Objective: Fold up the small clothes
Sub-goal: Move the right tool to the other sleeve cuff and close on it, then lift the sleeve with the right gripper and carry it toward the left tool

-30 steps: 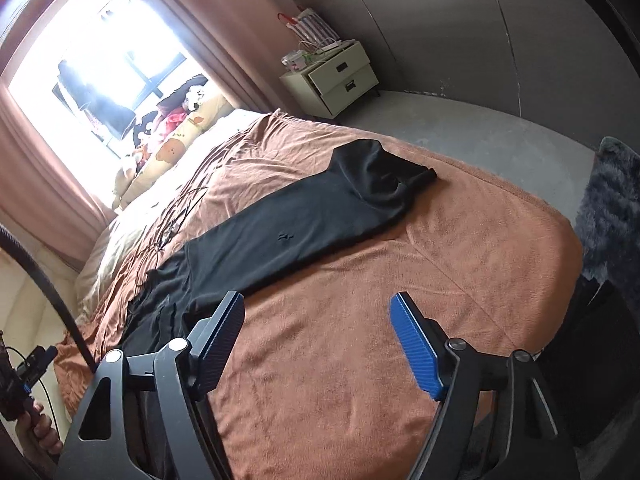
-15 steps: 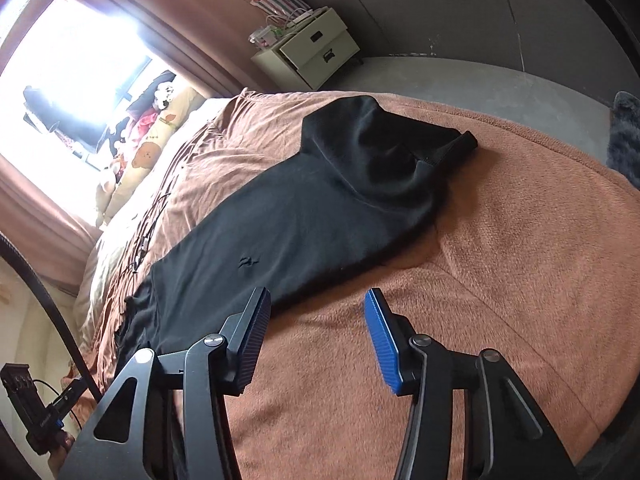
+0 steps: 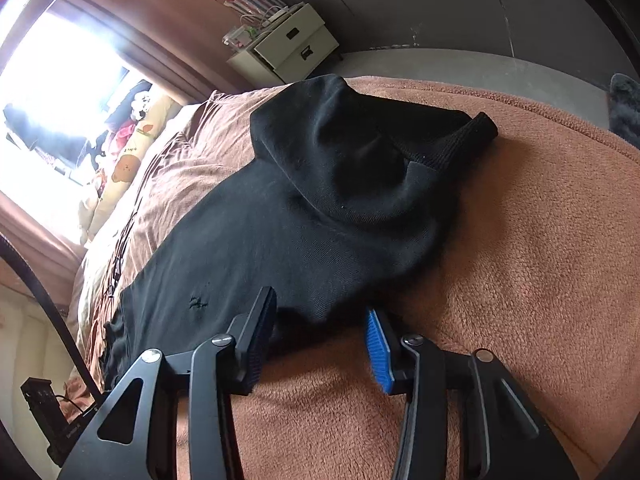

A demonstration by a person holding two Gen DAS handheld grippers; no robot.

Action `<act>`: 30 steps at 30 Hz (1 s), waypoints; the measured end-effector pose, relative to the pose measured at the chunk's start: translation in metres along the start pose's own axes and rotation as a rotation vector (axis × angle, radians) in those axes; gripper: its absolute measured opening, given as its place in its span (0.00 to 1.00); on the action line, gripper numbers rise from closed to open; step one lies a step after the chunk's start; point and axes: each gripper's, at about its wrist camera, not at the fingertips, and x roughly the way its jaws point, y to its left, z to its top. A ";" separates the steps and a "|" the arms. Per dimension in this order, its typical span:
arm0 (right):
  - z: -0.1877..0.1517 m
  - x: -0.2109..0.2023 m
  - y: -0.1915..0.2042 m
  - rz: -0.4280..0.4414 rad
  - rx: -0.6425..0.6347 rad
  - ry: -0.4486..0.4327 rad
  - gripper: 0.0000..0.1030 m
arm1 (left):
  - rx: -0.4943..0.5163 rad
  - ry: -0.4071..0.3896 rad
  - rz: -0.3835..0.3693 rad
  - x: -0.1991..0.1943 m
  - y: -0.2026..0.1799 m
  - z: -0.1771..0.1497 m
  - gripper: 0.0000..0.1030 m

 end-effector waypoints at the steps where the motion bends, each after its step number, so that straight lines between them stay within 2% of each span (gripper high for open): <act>1: 0.001 0.000 -0.002 -0.002 0.006 -0.004 0.23 | -0.002 0.000 0.004 0.005 0.001 0.001 0.25; 2: 0.001 0.000 -0.004 -0.005 0.017 -0.004 0.13 | -0.008 0.000 0.005 0.009 0.002 0.001 0.25; 4: 0.002 -0.006 -0.005 0.027 0.043 -0.003 0.03 | -0.026 0.009 -0.005 0.018 0.005 0.001 0.23; 6: 0.006 -0.021 0.005 0.057 0.018 -0.037 0.03 | -0.040 0.032 -0.008 0.029 0.008 0.001 0.20; 11: 0.020 -0.069 0.061 0.090 -0.129 -0.107 0.02 | -0.043 0.090 0.006 0.046 0.008 -0.009 0.17; 21: 0.030 -0.123 0.148 0.158 -0.257 -0.168 0.02 | -0.050 0.135 0.003 0.045 0.011 -0.014 0.15; 27: 0.026 -0.152 0.203 0.222 -0.332 -0.188 0.01 | -0.128 0.147 -0.016 0.055 0.008 -0.008 0.15; 30: 0.021 -0.158 0.215 0.262 -0.363 -0.190 0.01 | -0.128 0.156 0.005 0.060 0.004 -0.006 0.15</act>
